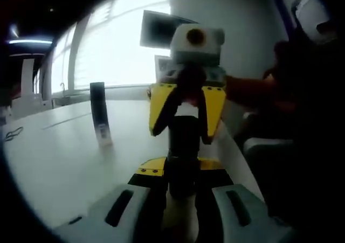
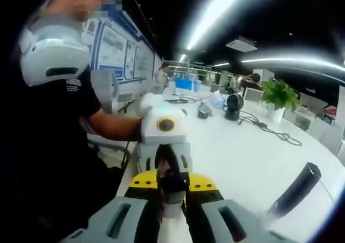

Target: Pick up cosmetic bottle twist off cap place on table pick up cap screw tight cap place on table

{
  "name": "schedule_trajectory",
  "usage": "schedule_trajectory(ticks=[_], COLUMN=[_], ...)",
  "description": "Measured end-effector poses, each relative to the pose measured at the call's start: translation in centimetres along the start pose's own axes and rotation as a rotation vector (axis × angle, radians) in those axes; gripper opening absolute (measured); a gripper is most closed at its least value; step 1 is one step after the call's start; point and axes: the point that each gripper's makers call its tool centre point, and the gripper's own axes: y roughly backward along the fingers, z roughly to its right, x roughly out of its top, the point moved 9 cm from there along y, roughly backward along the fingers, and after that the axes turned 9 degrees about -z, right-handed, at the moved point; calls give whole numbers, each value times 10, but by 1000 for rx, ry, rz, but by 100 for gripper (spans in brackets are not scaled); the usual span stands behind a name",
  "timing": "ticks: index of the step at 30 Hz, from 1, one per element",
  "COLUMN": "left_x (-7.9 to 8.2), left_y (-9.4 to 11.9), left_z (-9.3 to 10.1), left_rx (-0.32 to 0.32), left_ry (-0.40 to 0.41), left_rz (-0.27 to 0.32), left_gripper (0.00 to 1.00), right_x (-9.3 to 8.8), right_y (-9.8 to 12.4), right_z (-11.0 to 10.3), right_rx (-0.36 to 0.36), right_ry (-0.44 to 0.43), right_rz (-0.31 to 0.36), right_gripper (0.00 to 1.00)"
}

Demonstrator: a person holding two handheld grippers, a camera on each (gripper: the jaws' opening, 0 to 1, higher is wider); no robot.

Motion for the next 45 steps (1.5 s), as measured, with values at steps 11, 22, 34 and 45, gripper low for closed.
schedule_trajectory(ticks=[11, 22, 34, 45], left_x=[0, -1, -1, -1], left_y=[1, 1, 2, 2], left_z=[2, 2, 1, -1], left_rx=[-1, 0, 1, 9], left_ry=[-1, 2, 5, 1], left_rz=[-2, -3, -3, -3], left_gripper=[10, 9, 9, 9], right_x=[-2, -5, -3, 1], right_y=[1, 0, -4, -10], right_z=[-13, -19, -34, -48], right_rx=[-185, -279, -448, -685], right_ry=[-100, -192, -262, -329], right_rz=[3, 46, 58, 43], right_gripper=[11, 11, 11, 11])
